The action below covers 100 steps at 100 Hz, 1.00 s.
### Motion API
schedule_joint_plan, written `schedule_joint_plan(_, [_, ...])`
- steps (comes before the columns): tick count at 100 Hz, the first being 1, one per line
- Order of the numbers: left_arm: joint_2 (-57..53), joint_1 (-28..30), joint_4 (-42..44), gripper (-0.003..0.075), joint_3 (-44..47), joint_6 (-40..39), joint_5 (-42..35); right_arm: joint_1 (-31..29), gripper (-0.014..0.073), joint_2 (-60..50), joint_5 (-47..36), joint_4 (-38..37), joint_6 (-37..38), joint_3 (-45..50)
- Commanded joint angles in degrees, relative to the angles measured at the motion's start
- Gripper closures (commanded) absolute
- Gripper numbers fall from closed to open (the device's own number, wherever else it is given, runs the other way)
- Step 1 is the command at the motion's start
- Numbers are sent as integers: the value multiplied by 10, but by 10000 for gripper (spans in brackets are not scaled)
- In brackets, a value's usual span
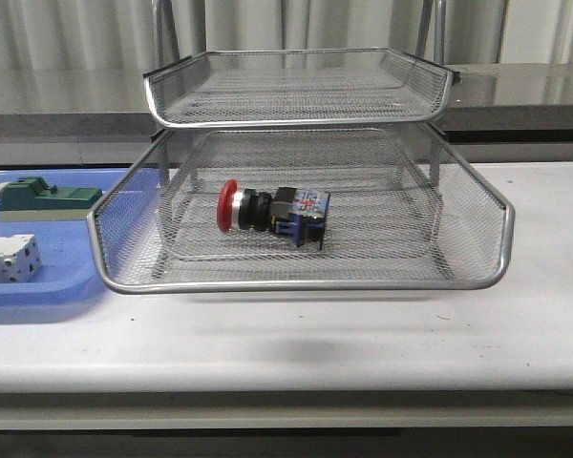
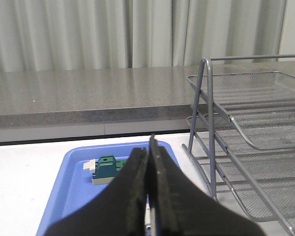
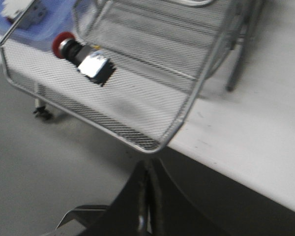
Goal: Place button on rack with both arms
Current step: 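Bring the right gripper to the front rim of the middle tier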
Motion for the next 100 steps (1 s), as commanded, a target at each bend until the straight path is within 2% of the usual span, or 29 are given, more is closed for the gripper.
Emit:
schedule_joint_plan(1, [6,2,-6,740,-16,-6,-40,2,664,38,2,93,-122,-19])
schedule_joint_plan(17, [6,2,-6,740,-16,-6,-40,17,664,109,55,164,-300,-19])
schedule_joint_plan(29, [6,2,-6,740,-16,-6,-40,66,662,148,42,166,-365,-19])
schedule_joint_plan(63, [6,2,-6,740,-16,-6,-40,220,662,229,-78,142,-376,-19])
schedule_joint_plan(80, [6,2,-6,740,-16,-6,-40,253,662,273,-138,142,-375,-19])
schedule_joint_plan(100, [6,2,-6,740,-16,-6,-40,262,662,325,-181,141,-375,-19])
